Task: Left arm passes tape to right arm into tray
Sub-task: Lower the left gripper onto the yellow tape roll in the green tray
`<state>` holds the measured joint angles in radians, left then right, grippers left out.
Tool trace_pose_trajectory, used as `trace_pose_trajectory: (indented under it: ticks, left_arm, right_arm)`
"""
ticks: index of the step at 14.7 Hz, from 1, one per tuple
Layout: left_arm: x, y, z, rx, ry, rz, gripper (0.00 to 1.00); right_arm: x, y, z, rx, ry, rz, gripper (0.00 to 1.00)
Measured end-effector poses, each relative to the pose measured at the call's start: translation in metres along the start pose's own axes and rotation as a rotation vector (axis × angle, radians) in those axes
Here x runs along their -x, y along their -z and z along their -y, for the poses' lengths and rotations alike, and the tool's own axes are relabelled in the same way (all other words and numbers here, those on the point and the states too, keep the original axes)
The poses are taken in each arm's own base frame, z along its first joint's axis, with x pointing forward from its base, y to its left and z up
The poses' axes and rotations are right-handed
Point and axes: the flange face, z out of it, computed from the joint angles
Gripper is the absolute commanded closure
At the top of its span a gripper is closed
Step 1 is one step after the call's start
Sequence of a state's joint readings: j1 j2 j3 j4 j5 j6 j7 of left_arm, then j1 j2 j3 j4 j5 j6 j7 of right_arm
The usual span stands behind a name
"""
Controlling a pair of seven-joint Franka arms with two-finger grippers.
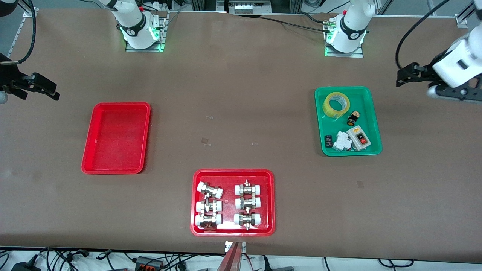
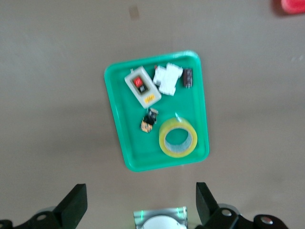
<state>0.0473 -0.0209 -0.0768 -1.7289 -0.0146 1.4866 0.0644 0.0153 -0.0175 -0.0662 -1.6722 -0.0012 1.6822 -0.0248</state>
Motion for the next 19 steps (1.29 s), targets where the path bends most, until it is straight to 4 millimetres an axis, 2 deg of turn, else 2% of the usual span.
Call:
trace_pose_trajectory:
  ticks: [4,6,11,13,16,19]
  left_arm:
    - [-0.014,-0.112,-0.016,-0.005,0.109,0.131,0.00]
    - [-0.013,-0.163,-0.023,-0.009,0.120,0.147,0.00]
    - [0.000,-0.279,-0.016,0.015,0.155,0.137,0.00]
    - [0.000,-0.313,-0.013,0.021,0.164,0.132,0.00]
    - [0.005,-0.350,-0.012,0.026,0.170,0.135,0.00]
    - [0.007,-0.369,-0.013,0.028,0.172,0.154,0.15]
  right_arm:
    - [0.000,-0.002,0.000,0.000,0.000,0.004,0.00]
    - [-0.001,-0.004,0.000,0.000,0.000,0.008,0.00]
    - [-0.002,-0.006,0.000,0.000,0.000,0.013,0.00]
    - [-0.002,-0.007,0.000,0.000,0.000,0.013,0.00]
    - [-0.002,-0.007,0.000,0.000,0.001,0.013,0.00]
    - [-0.002,-0.007,0.001,0.000,0.001,0.014,0.00]
